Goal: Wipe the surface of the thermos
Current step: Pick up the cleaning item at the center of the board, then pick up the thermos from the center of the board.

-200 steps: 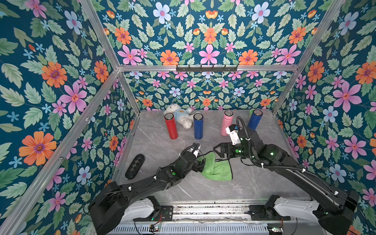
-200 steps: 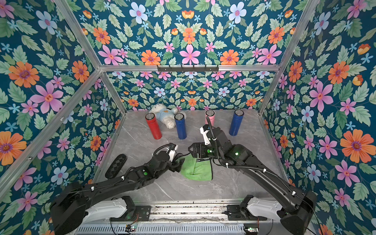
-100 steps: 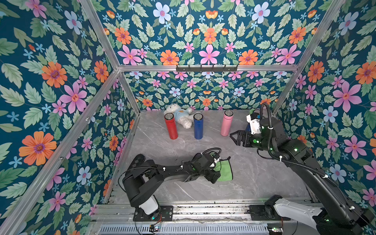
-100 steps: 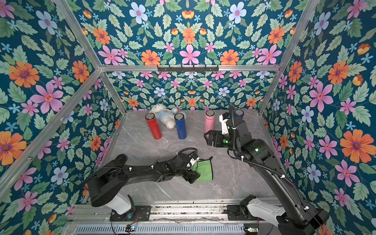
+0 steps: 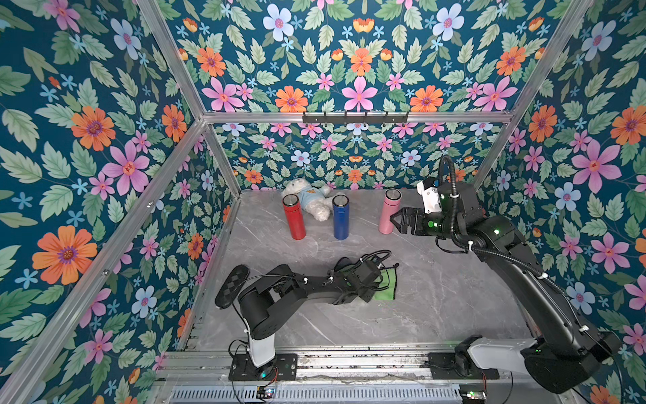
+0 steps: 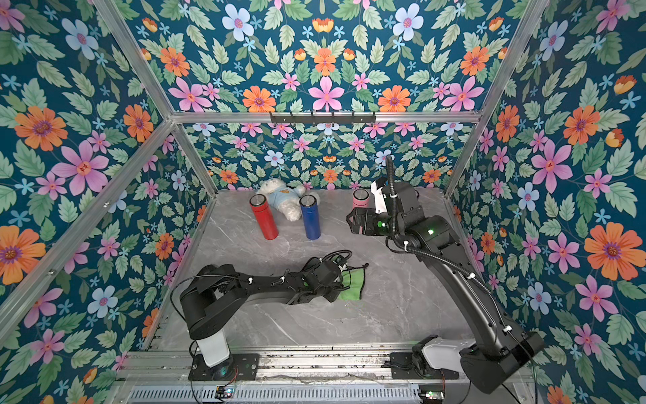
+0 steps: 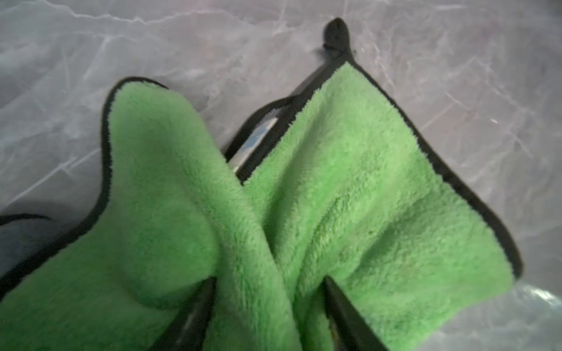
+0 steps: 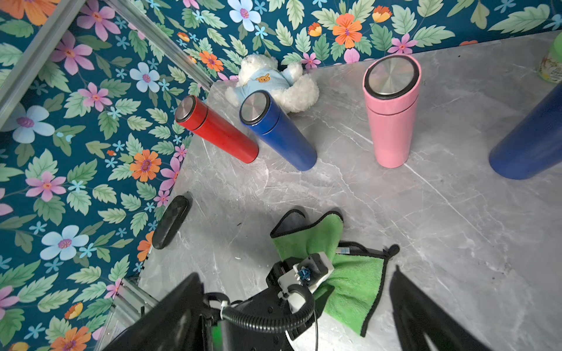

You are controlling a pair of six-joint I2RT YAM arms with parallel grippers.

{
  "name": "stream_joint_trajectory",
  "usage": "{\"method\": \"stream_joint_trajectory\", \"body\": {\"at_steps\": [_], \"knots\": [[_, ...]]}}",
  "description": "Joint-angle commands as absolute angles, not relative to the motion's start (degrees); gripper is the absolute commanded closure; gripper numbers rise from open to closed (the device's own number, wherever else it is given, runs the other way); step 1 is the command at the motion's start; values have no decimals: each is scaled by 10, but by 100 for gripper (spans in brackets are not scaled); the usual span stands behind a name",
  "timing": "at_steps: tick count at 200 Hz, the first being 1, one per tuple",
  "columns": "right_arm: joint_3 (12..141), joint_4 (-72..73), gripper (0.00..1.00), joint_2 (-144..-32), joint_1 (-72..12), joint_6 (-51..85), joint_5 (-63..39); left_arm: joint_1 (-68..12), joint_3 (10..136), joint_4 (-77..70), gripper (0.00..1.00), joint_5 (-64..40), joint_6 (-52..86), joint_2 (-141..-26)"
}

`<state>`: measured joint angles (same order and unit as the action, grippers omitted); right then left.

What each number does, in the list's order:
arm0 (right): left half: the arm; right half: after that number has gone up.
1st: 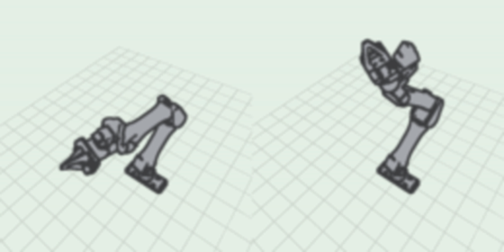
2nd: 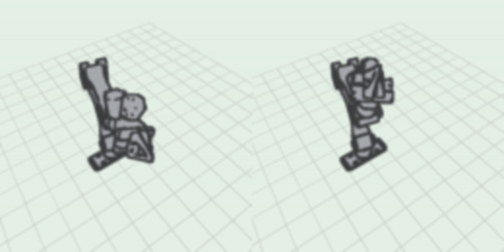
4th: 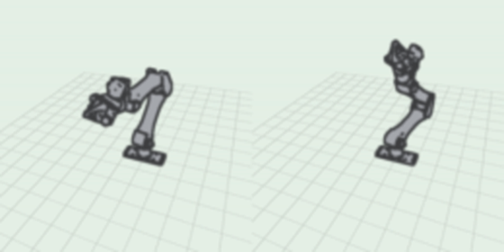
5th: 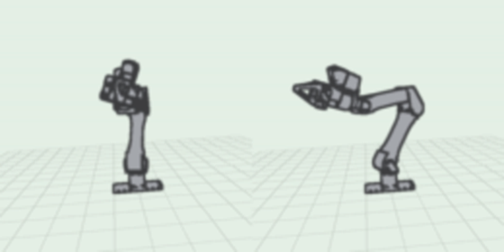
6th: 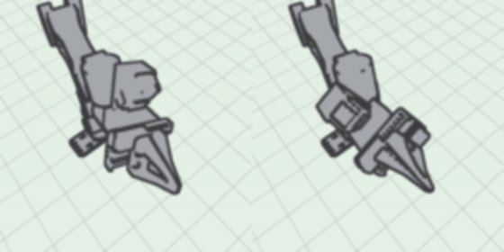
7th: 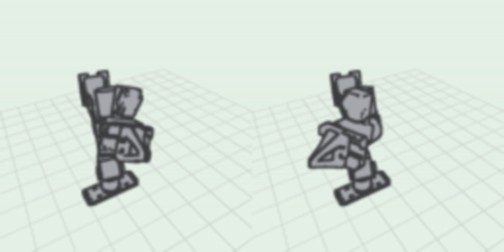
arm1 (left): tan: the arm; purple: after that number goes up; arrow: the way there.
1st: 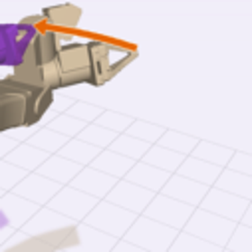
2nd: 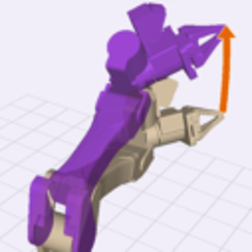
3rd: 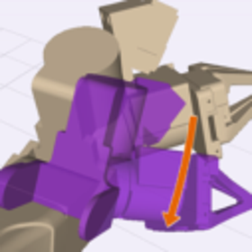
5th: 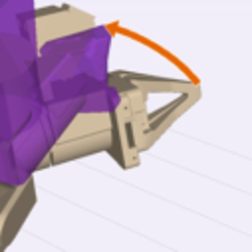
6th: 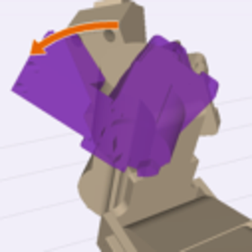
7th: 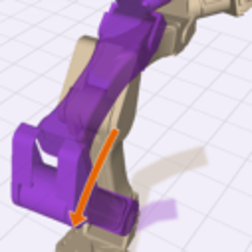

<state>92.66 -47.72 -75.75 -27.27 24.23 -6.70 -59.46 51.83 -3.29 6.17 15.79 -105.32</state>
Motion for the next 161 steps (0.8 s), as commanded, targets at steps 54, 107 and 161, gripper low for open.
{"method": "stream_joint_trajectory", "body": {"at_steps": [54, 107, 161], "knots": [[1116, -565, 2, -942, -216, 200, -23, -590, 428, 12, 100, 33, 195, -995], [1282, -621, 10, -1115, -192, 167, -1, -577, 349, -38, 100, 70, 202, -843], [1475, -707, 11, -1281, -191, 153, 5, -564, 312, -44, 100, 92, 189, -722]]}}
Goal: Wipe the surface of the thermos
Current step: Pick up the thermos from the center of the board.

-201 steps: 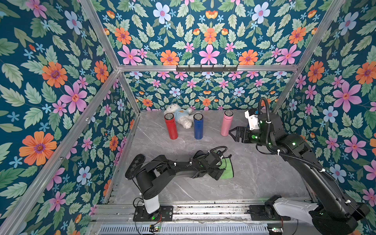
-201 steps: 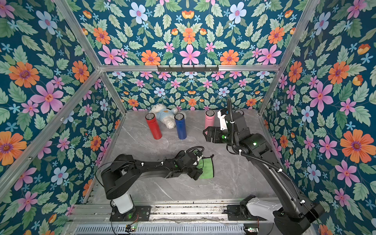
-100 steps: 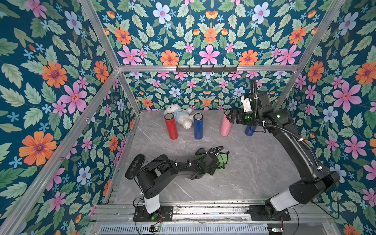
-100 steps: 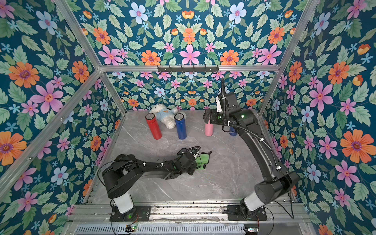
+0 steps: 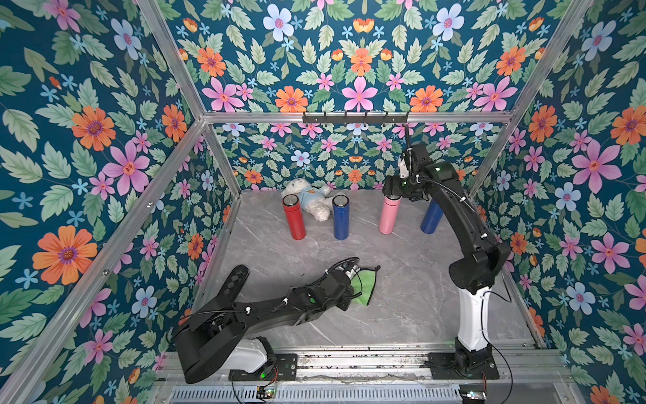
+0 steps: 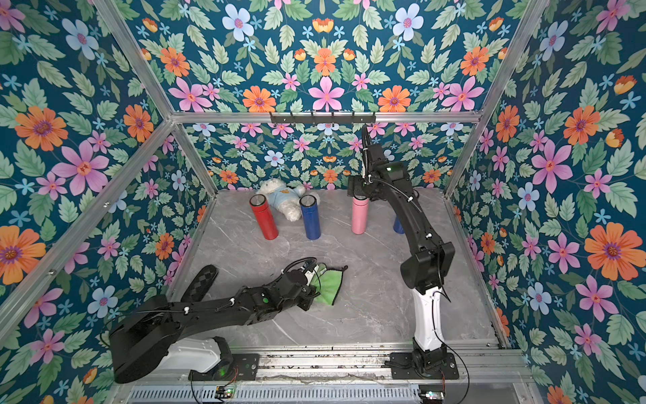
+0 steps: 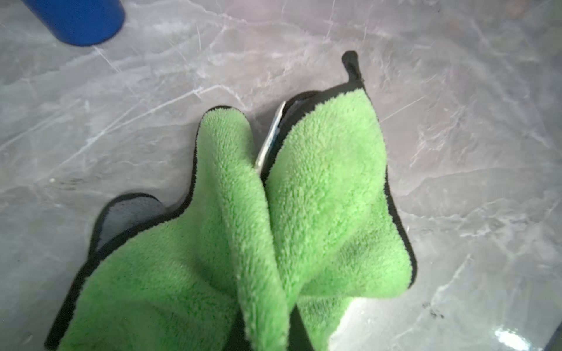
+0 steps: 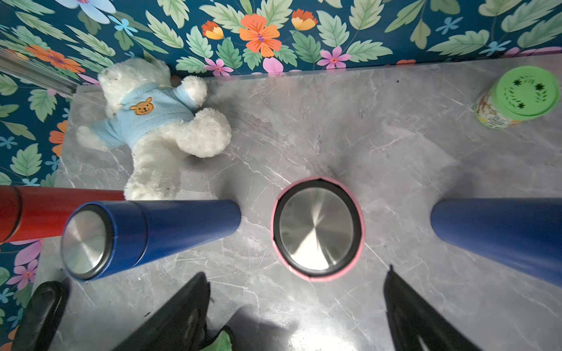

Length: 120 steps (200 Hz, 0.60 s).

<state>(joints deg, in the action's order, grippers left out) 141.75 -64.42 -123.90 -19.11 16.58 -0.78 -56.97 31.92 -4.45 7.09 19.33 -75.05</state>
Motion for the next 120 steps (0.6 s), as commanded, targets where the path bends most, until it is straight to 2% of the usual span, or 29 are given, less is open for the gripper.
{"method": "stream_joint_trajectory", "body": {"at_steps": [1, 30, 120], "knots": [[1478, -708, 11, -1283, -191, 153, 6, -563, 311, -44, 100, 92, 189, -720], [1508, -723, 11, -1316, -191, 151, 23, -557, 306, -31, 100, 101, 179, -692], [1459, -708, 13, -1335, -191, 147, 14, -541, 302, -19, 100, 105, 164, -672]]}}
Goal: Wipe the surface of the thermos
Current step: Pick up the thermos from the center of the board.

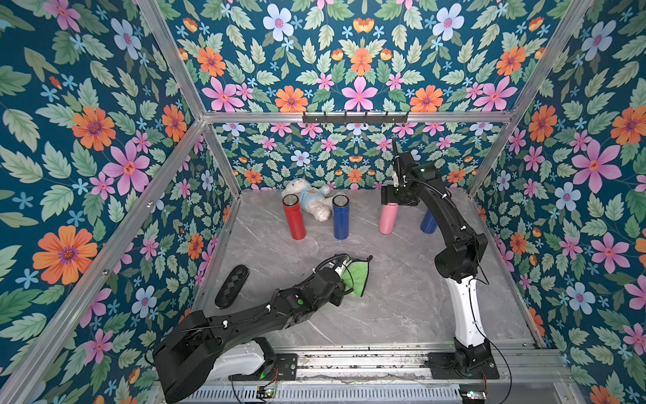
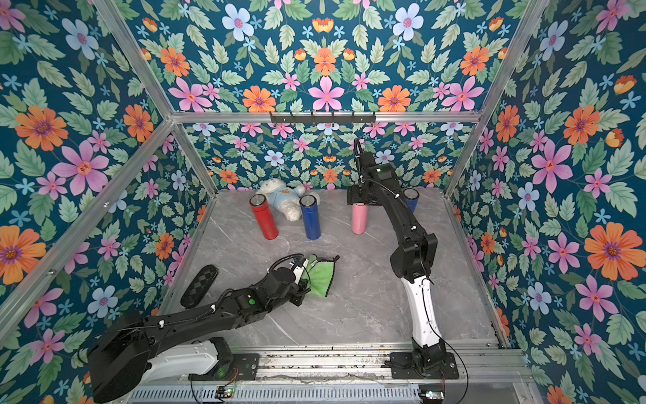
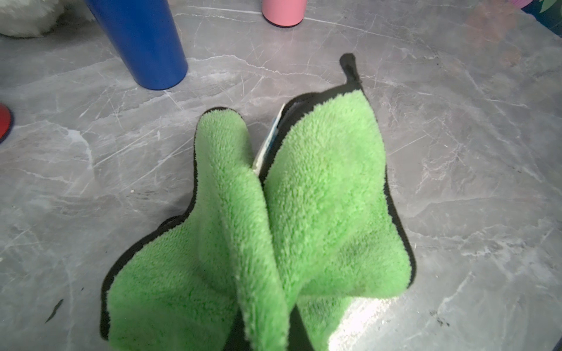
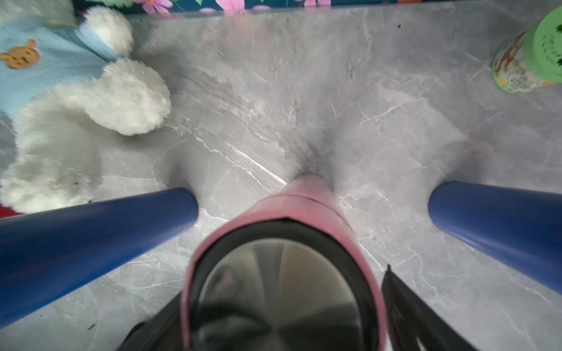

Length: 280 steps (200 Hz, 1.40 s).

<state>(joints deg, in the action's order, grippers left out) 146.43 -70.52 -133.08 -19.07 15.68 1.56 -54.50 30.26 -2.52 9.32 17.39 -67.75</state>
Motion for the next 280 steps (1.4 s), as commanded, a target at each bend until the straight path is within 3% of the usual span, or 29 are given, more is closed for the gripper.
{"method": "stream_joint_trajectory", "body": {"at_steps": [1, 123, 142, 154, 174, 193, 237, 280], "knots": [[1459, -708, 13, -1336, -191, 147, 14, -541, 301, -19, 100, 105, 165, -671], [1490, -712, 20, -1381, -191, 135, 20, -526, 284, -2, 100, 110, 167, -641], [1487, -716, 28, -1381, -191, 131, 18, -526, 282, -2, 100, 110, 167, -639], [1487, -718, 38, -1381, -191, 127, 15, -526, 282, -2, 100, 110, 167, -639], [1485, -723, 67, -1381, -192, 118, 11, -526, 282, 0, 100, 111, 167, -635], [1477, -728, 100, -1374, -192, 105, 6, -526, 283, 3, 100, 114, 169, -625], [1372, -687, 100, -1281, -209, 55, -16, -526, 266, -34, 100, 102, 198, -597], [1182, -599, 100, -1127, -257, 1, -41, -523, 204, -188, 100, 49, 256, -581]]}}
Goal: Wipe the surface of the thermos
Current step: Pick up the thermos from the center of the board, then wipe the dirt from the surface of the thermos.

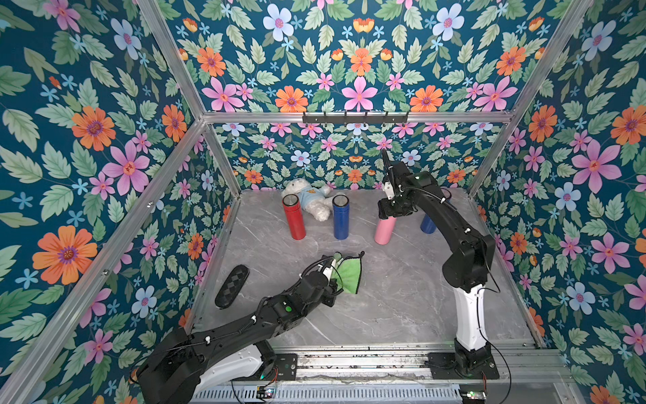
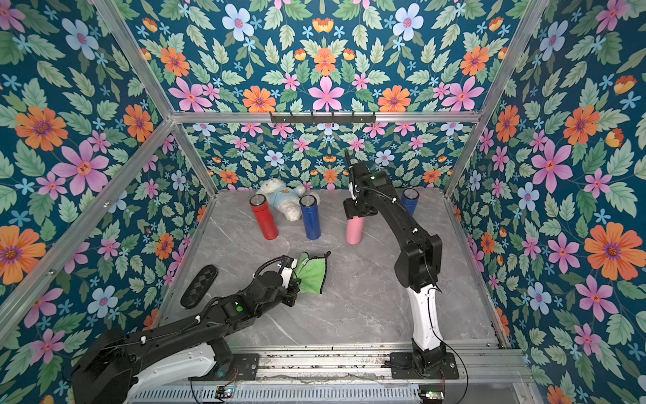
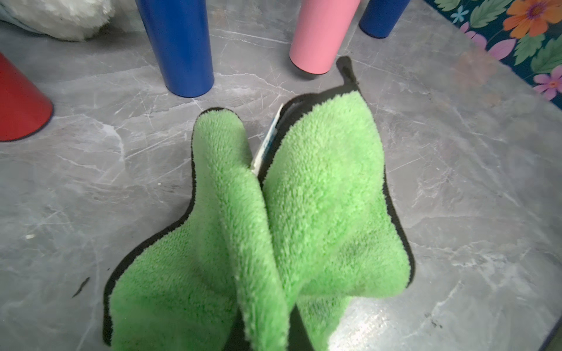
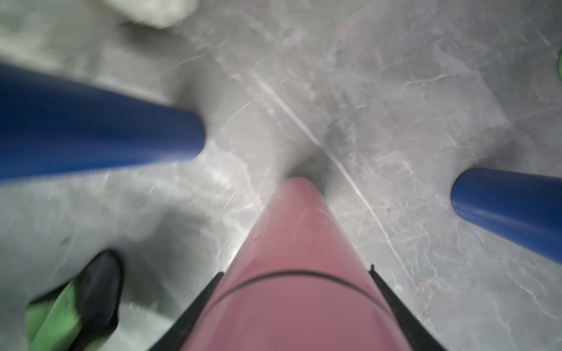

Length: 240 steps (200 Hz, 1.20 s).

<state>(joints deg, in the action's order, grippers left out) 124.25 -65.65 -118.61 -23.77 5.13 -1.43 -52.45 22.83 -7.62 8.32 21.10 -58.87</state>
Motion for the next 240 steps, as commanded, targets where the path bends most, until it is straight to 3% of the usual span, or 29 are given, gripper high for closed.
{"method": "stream_joint_trajectory", "body": {"at_steps": [1, 80, 134, 181, 240], "knots": [[1178, -598, 100, -1123, -259, 0, -42, -523, 203, -192, 100, 48, 257, -580], [843, -417, 100, -900, -373, -53, -55, -460, 183, -306, 100, -95, 318, -510], [806, -412, 100, -886, -437, -59, -56, -382, 226, -377, 100, -262, 367, -590], [789, -392, 100, -893, -470, -43, -45, -382, 258, -444, 100, -315, 401, -683], [805, -400, 100, -926, -477, -38, -25, -384, 268, -461, 100, -353, 434, -687]]}}
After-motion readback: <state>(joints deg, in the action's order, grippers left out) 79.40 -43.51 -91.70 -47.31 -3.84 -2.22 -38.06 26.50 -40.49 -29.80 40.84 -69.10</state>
